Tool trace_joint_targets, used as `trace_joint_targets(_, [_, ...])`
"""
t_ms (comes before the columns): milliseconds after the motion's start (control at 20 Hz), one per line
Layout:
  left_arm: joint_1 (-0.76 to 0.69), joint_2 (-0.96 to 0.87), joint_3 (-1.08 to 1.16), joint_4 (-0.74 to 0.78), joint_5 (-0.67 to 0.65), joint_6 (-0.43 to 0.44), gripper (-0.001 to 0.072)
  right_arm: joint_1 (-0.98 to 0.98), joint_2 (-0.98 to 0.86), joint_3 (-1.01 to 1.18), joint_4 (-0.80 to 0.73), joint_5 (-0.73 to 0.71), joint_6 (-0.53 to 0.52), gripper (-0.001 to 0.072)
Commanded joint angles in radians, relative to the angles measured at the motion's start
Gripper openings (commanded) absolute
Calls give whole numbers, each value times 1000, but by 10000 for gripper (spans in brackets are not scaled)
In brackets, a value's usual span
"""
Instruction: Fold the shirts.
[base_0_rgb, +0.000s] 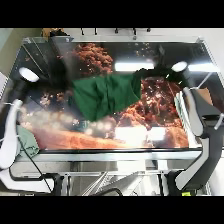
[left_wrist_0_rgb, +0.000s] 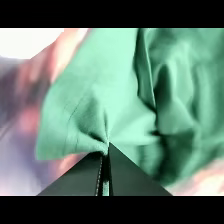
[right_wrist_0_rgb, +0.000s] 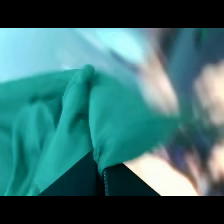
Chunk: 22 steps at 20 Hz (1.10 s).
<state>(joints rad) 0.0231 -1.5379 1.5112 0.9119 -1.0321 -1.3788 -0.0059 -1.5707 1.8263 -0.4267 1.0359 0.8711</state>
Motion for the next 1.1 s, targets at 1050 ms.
trace_joint_targets(1050, [13, 382, -121, -13, 138, 169, 16, -35, 309, -79, -48, 98, -53, 24])
